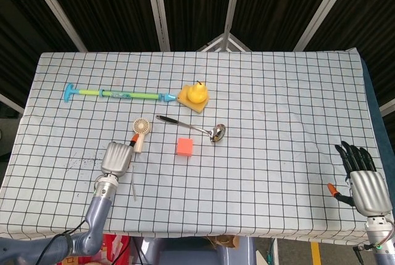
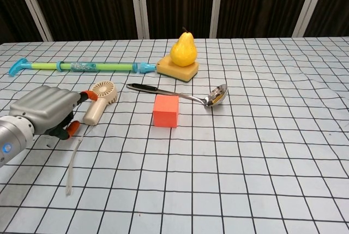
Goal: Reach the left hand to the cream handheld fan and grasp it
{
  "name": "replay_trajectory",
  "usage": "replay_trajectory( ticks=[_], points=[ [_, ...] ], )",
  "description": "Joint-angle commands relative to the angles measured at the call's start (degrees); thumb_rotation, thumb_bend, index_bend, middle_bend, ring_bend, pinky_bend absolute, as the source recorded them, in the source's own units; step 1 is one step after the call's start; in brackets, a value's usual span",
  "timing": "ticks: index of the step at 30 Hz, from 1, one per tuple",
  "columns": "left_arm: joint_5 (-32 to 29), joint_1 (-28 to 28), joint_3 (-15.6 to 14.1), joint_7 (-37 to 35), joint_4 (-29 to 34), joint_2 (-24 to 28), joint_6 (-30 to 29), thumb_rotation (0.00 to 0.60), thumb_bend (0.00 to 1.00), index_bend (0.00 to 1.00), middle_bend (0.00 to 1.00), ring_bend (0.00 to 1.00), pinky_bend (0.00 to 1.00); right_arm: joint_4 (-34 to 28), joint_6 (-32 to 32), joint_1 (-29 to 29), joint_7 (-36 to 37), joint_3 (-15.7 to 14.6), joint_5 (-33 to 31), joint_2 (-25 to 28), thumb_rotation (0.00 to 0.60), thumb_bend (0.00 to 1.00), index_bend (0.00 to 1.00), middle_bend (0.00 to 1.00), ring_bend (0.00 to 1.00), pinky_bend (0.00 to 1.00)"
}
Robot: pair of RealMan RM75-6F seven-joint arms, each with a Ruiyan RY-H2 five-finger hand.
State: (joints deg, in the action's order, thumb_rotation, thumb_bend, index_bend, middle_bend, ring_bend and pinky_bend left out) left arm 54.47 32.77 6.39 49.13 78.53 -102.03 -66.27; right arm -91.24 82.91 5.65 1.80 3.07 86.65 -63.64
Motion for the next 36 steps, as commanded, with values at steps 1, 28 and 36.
replay_trajectory(
  ticks=[1,28,36],
  points=[
    [-0.2,0.16,0.23,-0.09,0.03,-0.12,0.04,0.6,0.71,0.23,0.88,0.65,0.6,0.01,-0.01,0.01,0.0,0.0,0.0,0.0,0.6,0.28,0.06,0.0,0.0,0.0],
    [20.02,-10.42,-4.32,-19.42,18.32,17.72,-16.17,0.6,0.19,0.0,0.08,0.02,0.05,-0.03,0.19,-0.01,-0.66,0.05,-0.01,-0.2,0.6,0.28,0.06,0.0,0.0,0.0],
    [27.09,-16.92,-10.88,-22.07,17.25,24.29,-21.58,0.6,0.12,0.0,0.0,0.0,0.0,-0.19,0.41,-0.08,-1.27,0.04,0.05,-0.34,0.6,0.28,0.06,0.0,0.0,0.0]
  ],
)
